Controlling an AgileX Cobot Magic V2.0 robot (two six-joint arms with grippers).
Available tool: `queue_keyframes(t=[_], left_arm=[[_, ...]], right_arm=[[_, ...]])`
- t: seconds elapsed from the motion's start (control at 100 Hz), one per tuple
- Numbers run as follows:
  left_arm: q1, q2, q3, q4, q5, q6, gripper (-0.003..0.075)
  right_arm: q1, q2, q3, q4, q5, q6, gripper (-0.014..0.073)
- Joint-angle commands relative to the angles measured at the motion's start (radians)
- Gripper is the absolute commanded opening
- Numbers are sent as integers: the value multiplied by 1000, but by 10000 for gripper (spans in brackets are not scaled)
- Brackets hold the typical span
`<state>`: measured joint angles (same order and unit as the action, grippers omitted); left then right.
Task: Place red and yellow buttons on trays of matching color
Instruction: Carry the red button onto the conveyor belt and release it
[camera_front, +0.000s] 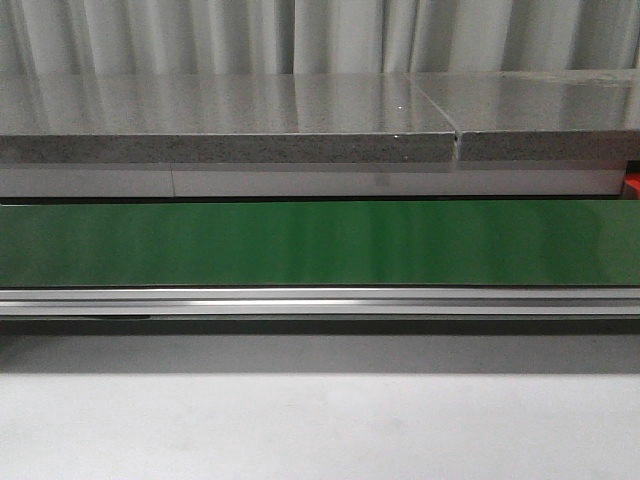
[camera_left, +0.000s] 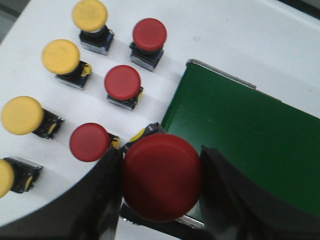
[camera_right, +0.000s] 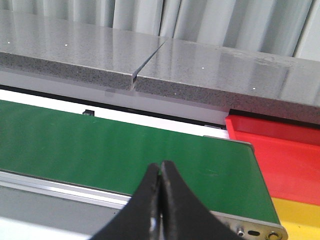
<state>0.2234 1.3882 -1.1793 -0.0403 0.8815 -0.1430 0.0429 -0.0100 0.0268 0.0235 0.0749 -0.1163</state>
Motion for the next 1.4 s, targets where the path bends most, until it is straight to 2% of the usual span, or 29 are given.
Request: queue_keyframes(t=[0.0, 0.32, 0.63, 0.7, 0.77, 0.84, 0.96, 1.03, 1.39], left_arm=[[-29, 24, -69, -9, -17, 4, 6], [-122, 144, -114, -13, -24, 10, 6], [-128, 181, -114, -13, -26, 28, 23], [-128, 181, -114, -13, -26, 39, 64], [-128, 181, -114, -13, -24, 52, 142], [-128, 181, -114, -13, -18, 63, 267], [-128, 181, -114, -29, -6, 89, 549], [-128, 181, -114, -40, -3, 99, 635], [-128, 178, -114, -53, -25, 114, 640]], right_arm=[[1, -13, -10, -7, -81, -3, -68], [1, -13, -10, -7, -81, -3, -68], [1, -13, -10, -7, -81, -3, -68], [1, -13, -10, -7, -81, -3, -68], [1, -13, -10, -7, -81, -3, -68], [1, -13, -10, -7, -81, -3, -68], [1, -13, -10, -7, -81, -3, -68], [1, -13, -10, -7, -81, -3, -68], [1, -13, -10, -7, -81, -3, -68]])
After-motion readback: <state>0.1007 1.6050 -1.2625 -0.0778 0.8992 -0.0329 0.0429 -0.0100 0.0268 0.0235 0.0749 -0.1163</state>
